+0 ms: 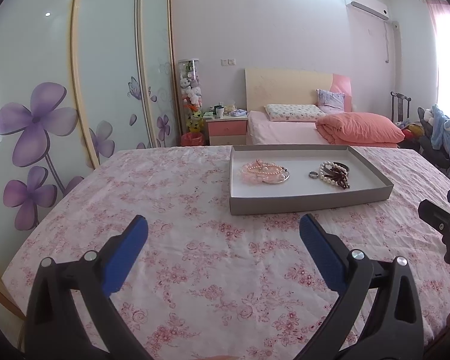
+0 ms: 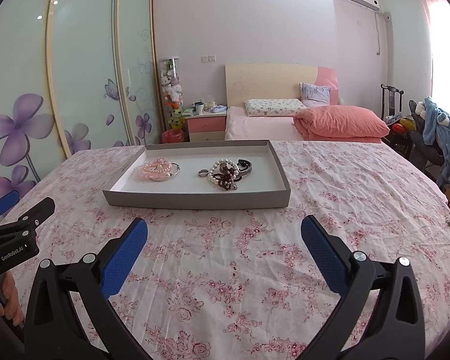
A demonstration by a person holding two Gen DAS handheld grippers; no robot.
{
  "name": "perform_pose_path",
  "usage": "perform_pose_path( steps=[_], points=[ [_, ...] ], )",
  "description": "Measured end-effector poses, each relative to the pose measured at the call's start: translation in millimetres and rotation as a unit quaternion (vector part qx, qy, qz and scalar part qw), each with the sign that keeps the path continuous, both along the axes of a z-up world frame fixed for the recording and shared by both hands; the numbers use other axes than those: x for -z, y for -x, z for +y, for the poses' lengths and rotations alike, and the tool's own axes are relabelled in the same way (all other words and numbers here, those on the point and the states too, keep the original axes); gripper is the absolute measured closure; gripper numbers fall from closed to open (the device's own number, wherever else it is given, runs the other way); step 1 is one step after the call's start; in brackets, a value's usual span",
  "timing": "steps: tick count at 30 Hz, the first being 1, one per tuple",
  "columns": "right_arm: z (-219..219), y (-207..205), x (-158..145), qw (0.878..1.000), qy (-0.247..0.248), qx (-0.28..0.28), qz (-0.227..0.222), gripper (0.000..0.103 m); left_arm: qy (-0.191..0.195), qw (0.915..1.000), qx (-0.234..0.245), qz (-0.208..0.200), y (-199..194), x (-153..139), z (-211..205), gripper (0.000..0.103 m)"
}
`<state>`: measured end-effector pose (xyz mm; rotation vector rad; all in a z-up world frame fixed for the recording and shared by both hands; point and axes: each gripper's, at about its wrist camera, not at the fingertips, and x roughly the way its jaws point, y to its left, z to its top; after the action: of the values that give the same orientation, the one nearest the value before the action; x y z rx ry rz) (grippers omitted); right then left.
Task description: Organize jewelry
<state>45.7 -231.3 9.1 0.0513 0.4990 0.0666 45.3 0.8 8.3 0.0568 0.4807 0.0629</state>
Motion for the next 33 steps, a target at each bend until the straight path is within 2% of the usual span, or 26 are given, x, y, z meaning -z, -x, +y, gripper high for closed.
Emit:
perform_pose_path(
  steps=[33],
  points=[
    [2.3,1.0,1.4,1.000,-0.002,-0.001,-0.001,0.002,0.001,1.0000,0.005,0.004,-0.3,3.2,-3.7,0.004]
  ],
)
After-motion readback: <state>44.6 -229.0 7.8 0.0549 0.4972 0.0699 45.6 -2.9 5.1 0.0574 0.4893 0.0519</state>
